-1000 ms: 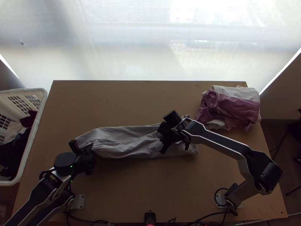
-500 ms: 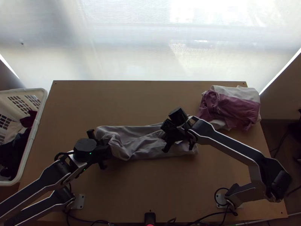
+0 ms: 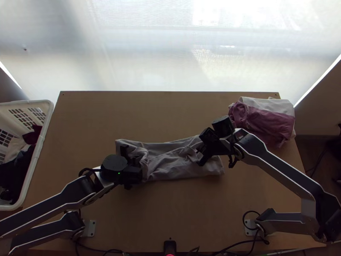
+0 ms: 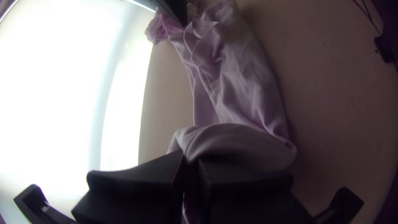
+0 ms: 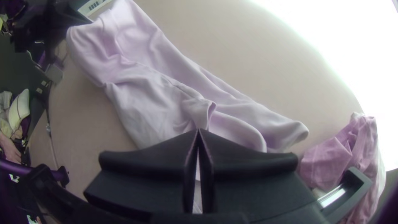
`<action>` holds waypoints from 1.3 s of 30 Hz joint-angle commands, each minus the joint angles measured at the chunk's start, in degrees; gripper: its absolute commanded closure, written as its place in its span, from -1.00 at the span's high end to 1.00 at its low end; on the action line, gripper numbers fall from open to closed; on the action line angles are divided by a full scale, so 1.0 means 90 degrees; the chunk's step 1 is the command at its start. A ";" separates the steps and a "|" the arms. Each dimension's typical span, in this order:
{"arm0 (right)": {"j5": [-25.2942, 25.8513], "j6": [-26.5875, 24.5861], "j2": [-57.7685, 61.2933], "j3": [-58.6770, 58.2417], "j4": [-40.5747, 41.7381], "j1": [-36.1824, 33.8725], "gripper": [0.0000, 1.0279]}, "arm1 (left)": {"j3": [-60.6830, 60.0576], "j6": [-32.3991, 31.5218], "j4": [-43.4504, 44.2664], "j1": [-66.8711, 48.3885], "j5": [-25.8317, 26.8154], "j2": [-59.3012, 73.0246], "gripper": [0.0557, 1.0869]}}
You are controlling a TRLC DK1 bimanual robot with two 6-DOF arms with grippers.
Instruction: Fold the t-shirt
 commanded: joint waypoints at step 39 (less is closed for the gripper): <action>-0.0407 0.0111 -0.3227 -0.2189 -0.0436 -0.2652 -0.95 | 0.4681 0.5242 -0.0470 -0.1485 0.1180 0.5528 -0.92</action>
